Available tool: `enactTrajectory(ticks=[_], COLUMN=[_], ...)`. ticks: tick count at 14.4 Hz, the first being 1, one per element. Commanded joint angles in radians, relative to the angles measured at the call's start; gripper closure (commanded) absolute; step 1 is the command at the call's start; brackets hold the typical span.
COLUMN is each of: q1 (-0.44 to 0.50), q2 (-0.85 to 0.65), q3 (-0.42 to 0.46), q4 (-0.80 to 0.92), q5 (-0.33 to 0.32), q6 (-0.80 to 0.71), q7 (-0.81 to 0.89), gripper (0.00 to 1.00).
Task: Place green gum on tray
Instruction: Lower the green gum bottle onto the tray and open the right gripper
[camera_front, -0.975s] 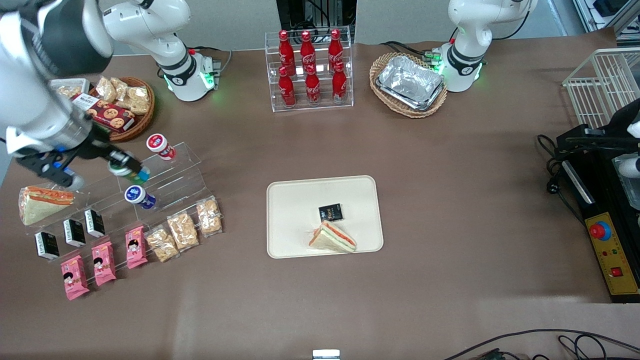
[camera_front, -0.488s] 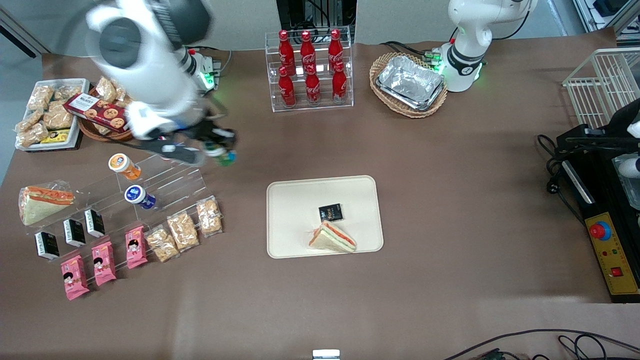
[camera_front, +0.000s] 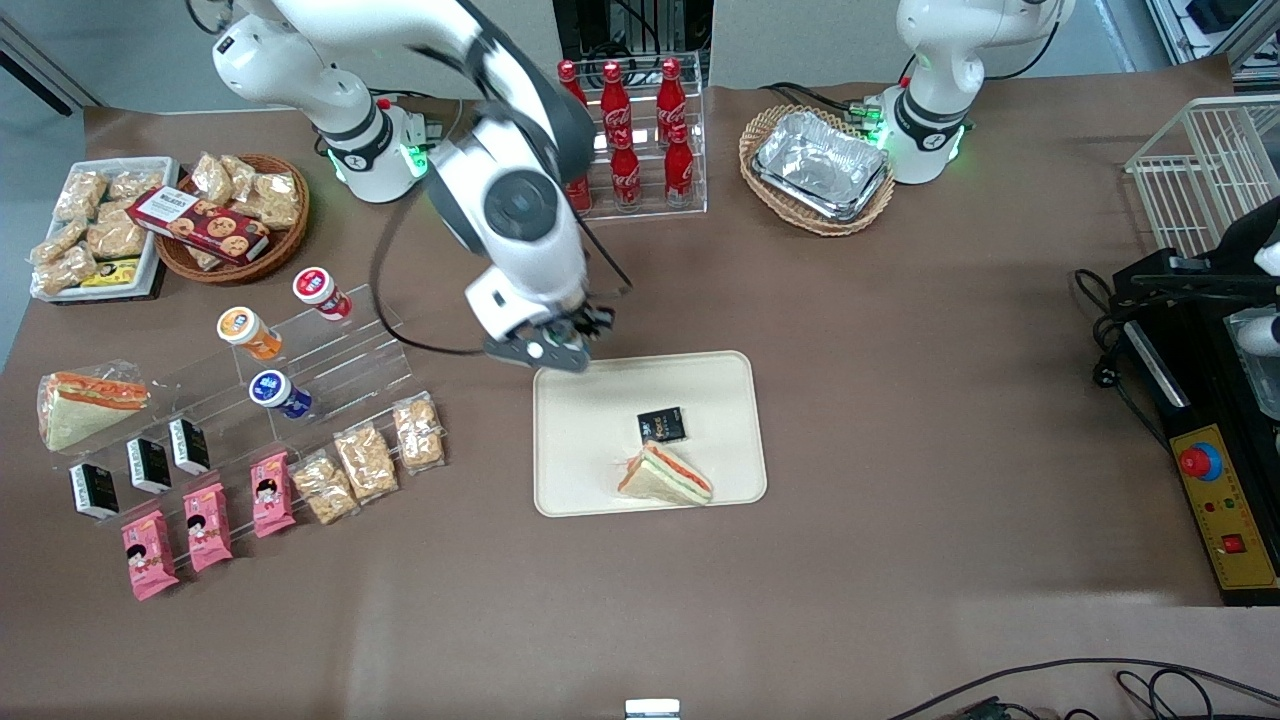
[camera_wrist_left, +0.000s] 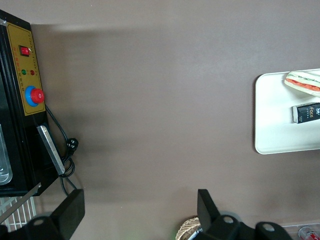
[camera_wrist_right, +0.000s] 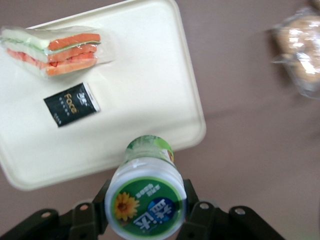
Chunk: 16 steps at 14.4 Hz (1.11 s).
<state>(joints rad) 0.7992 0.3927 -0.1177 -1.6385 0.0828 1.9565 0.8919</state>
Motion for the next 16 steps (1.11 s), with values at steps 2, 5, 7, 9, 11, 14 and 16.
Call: enactTrajectory(ticks=[2,5,7,9,11,14,16], q1=[0.024,0.020,0.015,0.008,0.008,0.008,-0.009], q2=[0.102,0.169,0.207,0.209,0.210,0.202,0.169], q3=[-0.013,-0.013,-0.013,-0.011,-0.016,-0.019,-0.027], q4=[-0.111,-0.118,-0.118,-0.118,-0.107,-0.107,-0.107], q5=[0.021,0.020,0.021,0.031,0.096,0.100,0.086], q6=[0.313,0.369,0.374,0.369,0.363,0.360,0.346], q7=[-0.013,-0.019,-0.030,-0.027,-0.030,-0.024,-0.033], gripper=[1.00,1.00,1.00,0.92,0.23,0.00,0.00])
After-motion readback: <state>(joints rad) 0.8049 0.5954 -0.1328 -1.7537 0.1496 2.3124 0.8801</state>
